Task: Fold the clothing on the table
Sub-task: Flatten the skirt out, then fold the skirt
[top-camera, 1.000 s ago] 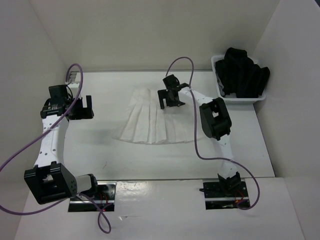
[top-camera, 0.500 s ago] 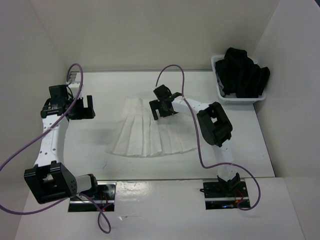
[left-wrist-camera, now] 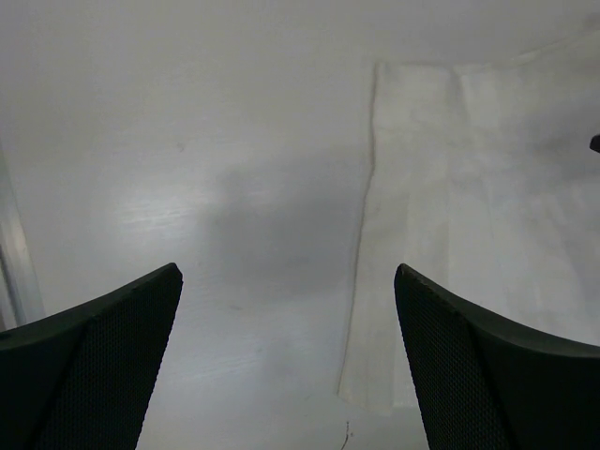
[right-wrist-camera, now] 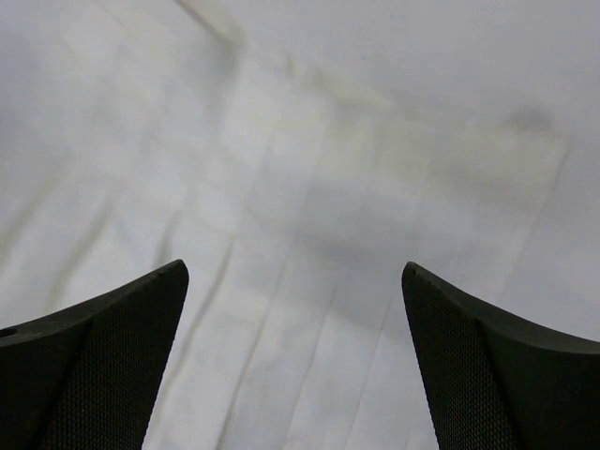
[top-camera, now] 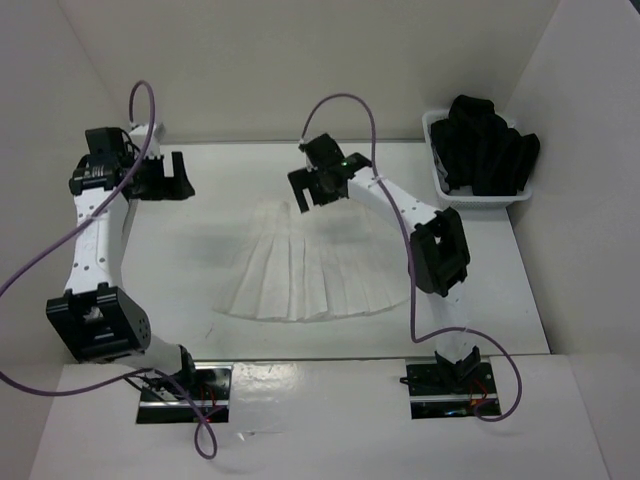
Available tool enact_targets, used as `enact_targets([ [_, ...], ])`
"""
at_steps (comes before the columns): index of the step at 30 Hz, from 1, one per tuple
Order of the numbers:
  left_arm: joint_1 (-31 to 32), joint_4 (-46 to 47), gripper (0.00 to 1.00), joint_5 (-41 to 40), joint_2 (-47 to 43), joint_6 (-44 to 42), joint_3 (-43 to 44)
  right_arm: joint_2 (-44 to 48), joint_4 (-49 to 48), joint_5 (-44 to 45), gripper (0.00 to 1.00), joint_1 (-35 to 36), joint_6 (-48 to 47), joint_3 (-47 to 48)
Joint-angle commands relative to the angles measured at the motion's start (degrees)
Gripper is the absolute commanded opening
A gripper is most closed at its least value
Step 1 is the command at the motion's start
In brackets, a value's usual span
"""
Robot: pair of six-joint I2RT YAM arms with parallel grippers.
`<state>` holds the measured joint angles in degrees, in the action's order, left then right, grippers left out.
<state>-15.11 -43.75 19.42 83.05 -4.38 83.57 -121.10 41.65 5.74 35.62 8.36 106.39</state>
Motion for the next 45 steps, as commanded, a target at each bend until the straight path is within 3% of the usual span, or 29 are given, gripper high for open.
enact_targets([
  [1, 0.87, -0.46, 1.00, 11.66, 7.70, 0.16, 9.47, 6.15, 2.55, -4.40, 0.99, -1.77, -3.34, 11.46],
  [5, 3.68, -1.78, 0.96, 17.40, 19.06, 0.16, 15.64, 3.24, 3.09, -8.80, 0.99, -9.57, -7.21, 13.93],
  [10, 8.34, 0.15, 0.89, 20.65, 31.81, -0.89, 17.42, 0.26, 2.56, -20.65, 0.95, -20.31, -11.42, 9.98],
  [15, 10.19, 1.47, 0.89, 21.27, 41.73, -2.03, 22.24, -0.28, 2.56, -26.74, 0.90, -27.87, -14.95, 5.06],
  [20, 11.86, 0.94, 0.93, 18.66, 46.06, -2.65, 28.22, -0.81, 2.56, -26.57, 0.89, -28.67, -16.09, 2.78],
  [23, 13.00, 4.01, 0.98, 16.01, 46.07, -2.65, 28.23, -0.10, 1.42, -25.95, 0.93, -28.67, -16.09, 2.16],
  [30, 14.24, 2.27, 0.98, 15.47, 53.53, -2.12, 35.08, -1.41, 1.42, -24.90, 0.95, -28.67, -16.09, 2.68],
  [41, 14.76, 0.51, 0.78, 15.56, 57.84, -3.70, 35.08, -3.18, 1.42, -26.74, 0.93, -28.67, -16.09, 3.83],
  [45, 14.76, -1.51, 0.65, 16.87, 59.07, -4.93, 36.31, -4.32, 2.03, -27.27, 0.92, -28.67, -16.09, 4.88],
])
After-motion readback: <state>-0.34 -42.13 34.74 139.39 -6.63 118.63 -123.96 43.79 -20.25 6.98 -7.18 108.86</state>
